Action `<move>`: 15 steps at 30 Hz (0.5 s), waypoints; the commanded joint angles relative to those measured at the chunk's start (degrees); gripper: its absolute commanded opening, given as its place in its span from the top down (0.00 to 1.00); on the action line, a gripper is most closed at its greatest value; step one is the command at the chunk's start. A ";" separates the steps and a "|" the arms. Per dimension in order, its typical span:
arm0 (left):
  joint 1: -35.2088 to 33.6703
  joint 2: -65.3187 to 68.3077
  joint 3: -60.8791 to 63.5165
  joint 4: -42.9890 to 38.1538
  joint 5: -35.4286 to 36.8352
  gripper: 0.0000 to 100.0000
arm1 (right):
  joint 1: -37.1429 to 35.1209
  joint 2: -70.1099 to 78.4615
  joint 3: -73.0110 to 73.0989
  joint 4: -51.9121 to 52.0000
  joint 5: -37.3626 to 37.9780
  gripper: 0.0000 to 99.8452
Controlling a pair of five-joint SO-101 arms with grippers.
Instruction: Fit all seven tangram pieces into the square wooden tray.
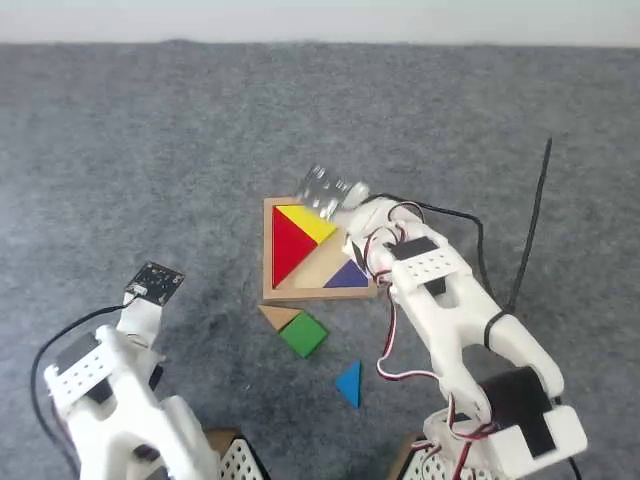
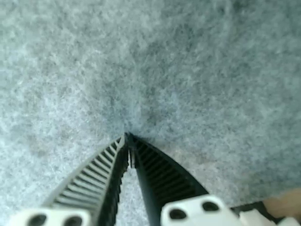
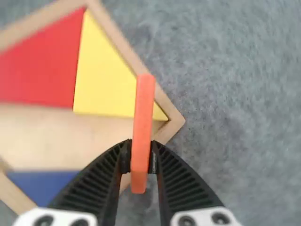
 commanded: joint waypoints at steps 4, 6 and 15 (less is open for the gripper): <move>-1.05 -0.44 0.31 0.53 -0.18 0.99 | -2.59 1.63 -8.09 3.12 -35.43 0.99; -1.05 -0.44 0.31 0.53 -0.18 0.99 | -3.21 3.91 -9.14 3.21 -42.64 0.99; -1.05 -0.44 0.31 0.53 -0.18 0.99 | -3.74 8.66 -10.20 3.03 -57.49 0.82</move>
